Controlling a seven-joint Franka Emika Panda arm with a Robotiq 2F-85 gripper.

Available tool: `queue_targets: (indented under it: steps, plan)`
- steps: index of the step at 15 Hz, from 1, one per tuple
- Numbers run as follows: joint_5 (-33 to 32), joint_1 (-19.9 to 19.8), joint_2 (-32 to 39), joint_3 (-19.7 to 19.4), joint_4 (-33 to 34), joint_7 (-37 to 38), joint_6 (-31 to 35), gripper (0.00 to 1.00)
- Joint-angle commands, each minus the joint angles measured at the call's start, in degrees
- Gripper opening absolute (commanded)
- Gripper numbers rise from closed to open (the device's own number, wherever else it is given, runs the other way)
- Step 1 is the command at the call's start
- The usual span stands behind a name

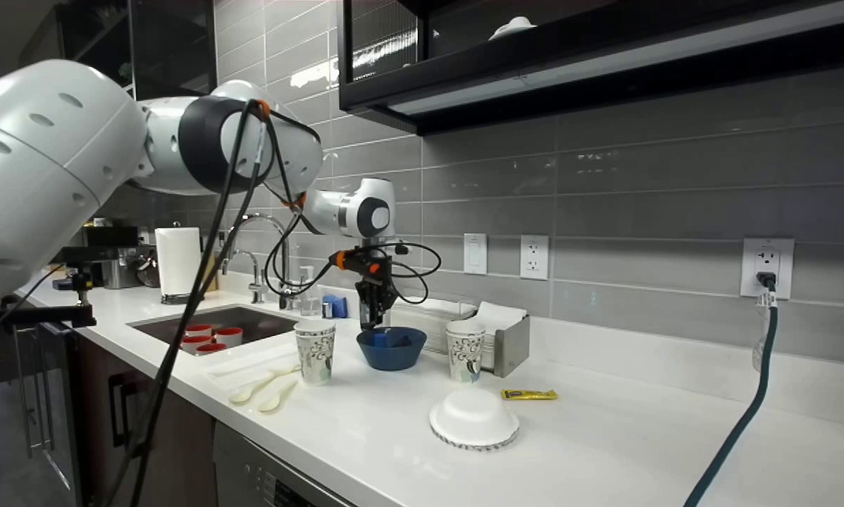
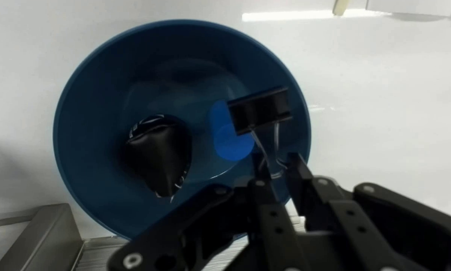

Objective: Pick up the small black object on the right and put it on the blue block inside the blue bowl

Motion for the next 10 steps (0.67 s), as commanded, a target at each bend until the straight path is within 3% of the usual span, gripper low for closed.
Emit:
queue_targets:
  steps: [1, 10]
  plan:
    - [-3.1, 1.6, 4.2, -0.9, 6.5, 1.0, -3.2, 0.05]
    - [-5.3, 2.5, 8.8, -1.6, 13.2, 0.1, -8.1, 0.05]
